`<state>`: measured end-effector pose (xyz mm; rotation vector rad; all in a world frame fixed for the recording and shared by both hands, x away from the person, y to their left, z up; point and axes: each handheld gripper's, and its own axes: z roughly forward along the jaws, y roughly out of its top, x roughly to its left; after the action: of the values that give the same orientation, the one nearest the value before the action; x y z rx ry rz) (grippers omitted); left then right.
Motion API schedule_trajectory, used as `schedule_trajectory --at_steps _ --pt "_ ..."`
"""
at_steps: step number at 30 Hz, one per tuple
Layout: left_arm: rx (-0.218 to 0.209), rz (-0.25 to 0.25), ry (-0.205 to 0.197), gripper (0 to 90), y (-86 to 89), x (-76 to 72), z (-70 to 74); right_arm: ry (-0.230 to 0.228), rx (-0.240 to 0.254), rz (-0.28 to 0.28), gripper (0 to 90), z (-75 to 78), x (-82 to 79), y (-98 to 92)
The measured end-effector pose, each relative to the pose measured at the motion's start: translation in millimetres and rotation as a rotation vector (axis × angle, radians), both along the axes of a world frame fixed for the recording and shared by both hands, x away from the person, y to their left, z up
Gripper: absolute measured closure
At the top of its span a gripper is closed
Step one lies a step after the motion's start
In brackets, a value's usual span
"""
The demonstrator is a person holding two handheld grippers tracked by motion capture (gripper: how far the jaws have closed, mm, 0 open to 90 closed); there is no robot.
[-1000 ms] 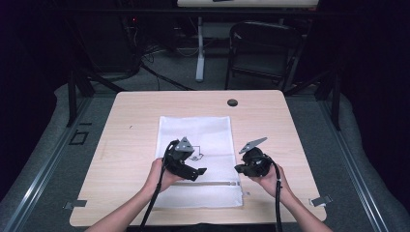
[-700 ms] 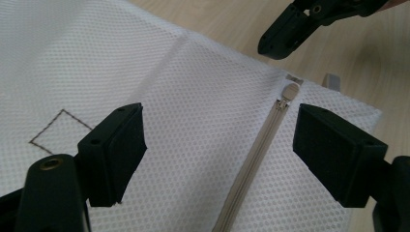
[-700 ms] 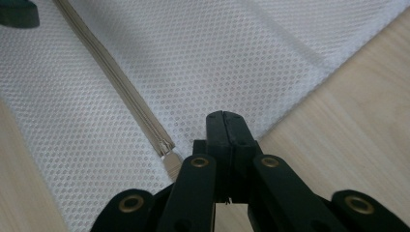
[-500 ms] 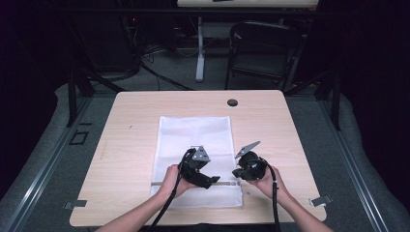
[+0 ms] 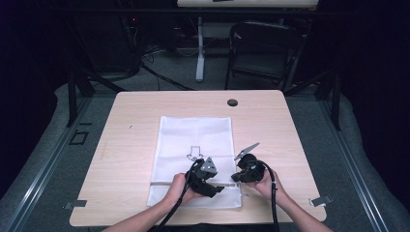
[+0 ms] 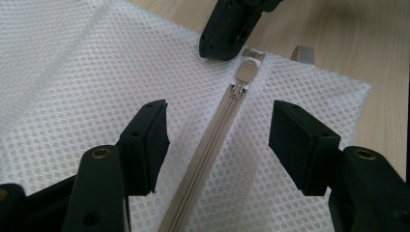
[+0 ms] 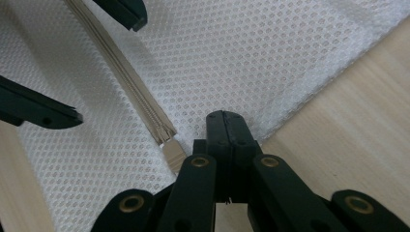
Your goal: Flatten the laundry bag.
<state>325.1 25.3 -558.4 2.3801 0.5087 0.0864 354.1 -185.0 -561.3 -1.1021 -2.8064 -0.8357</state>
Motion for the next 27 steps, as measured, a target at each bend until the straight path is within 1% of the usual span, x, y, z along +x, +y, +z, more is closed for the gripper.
schedule_trajectory --at_steps 1,2,3,4,5,7,8,9,10,11,13,14,15,16,18,19,20,21,22,23,24,25,27 --pt "-0.019 -0.003 0.01 40.6 -1.1 -1.2 -1.9 0.001 0.001 0.001 90.0 0.0 -0.4 0.3" --pt "-0.017 -0.006 0.012 41.2 -1.7 -1.8 -1.8 0.0 -0.01 0.01 90.0 1.1 -0.6 0.8" --pt "-0.019 -0.012 0.009 41.7 -2.8 -2.1 -1.7 -0.01 -0.002 0.008 90.0 1.0 -0.5 0.9" --pt "-0.02 -0.015 0.001 42.1 -4.0 -2.9 -1.3 -0.016 -0.022 0.023 90.0 4.6 0.8 -0.6" --pt "-0.017 -0.021 -0.009 43.2 -5.0 -3.6 -0.5 -0.038 -0.015 0.017 90.0 6.8 1.3 -1.5" --pt "-0.019 -0.032 -0.007 44.5 -7.3 -3.5 1.2 -0.055 -0.004 -0.004 90.0 10.9 3.3 -4.4" --pt "-0.025 -0.035 -0.01 45.3 -8.8 -3.3 1.8 -0.05 0.008 -0.013 90.0 11.3 3.7 -5.0" --pt "-0.026 -0.037 -0.011 46.5 -10.6 -3.0 3.1 -0.052 -0.018 0.002 90.0 11.6 5.8 -7.8" --pt "-0.036 -0.044 0.0 48.1 -12.2 -2.3 3.6 -0.045 0.003 -0.017 90.0 9.5 6.0 -7.5" --pt "-0.035 -0.052 0.003 51.4 -14.0 -1.9 4.1 -0.048 -0.013 -0.012 90.0 8.5 7.1 -8.3" --pt "-0.027 -0.072 -0.004 54.5 -20.8 -3.0 4.5 -0.041 -0.016 -0.008 90.0 7.7 8.0 -8.5" --pt "-0.026 -0.088 -0.001 55.4 -24.5 -3.5 4.3 -0.039 -0.011 -0.015 90.0 7.3 7.8 -7.5" --pt "-0.021 -0.091 -0.012 56.1 -28.3 -4.3 3.7 -0.031 0.003 -0.026 90.0 7.0 7.2 -6.4" --pt "-0.011 -0.098 -0.015 57.8 -32.1 -4.5 3.0 -0.031 0.003 -0.023 90.0 6.4 7.6 -6.6" --pt "-0.016 -0.107 -0.014 61.0 -37.6 -4.1 1.8 -0.03 0.002 -0.029 90.0 5.0 7.9 -6.5" --pt "-0.017 -0.108 -0.019 62.0 -40.0 -3.9 1.2 -0.031 0.016 -0.048 90.0 2.9 7.2 -5.7" --pt "-0.018 -0.116 -0.017 64.2 -42.0 -3.4 0.8 -0.031 -0.012 -0.028 90.0 3.4 8.9 -7.2" --pt "-0.013 -0.118 -0.023 64.7 -44.4 -3.5 0.4 -0.023 -0.009 -0.019 90.0 3.0 9.8 -7.5" --pt "-0.011 -0.125 -0.026 66.3 -46.5 -3.4 -0.6 -0.026 -0.004 -0.027 90.0 2.4 9.5 -7.1" --pt "-0.001 -0.129 -0.027 67.4 -48.5 -3.0 -1.5 -0.026 -0.007 -0.024 90.0 2.5 9.6 -7.1" --pt "0.018 -0.115 -0.041 67.5 -49.9 -3.3 -1.6 -0.027 -0.001 -0.032 90.0 1.9 9.2 -7.0" --pt "0.002 -0.117 -0.032 67.5 -50.5 -2.0 -3.3 -0.021 -0.006 -0.031 90.0 2.4 9.5 -7.4" --pt "0.007 -0.108 -0.027 67.5 -51.0 0.3 -4.1 -0.02 0.004 -0.027 90.0 1.6 10.2 -8.8"
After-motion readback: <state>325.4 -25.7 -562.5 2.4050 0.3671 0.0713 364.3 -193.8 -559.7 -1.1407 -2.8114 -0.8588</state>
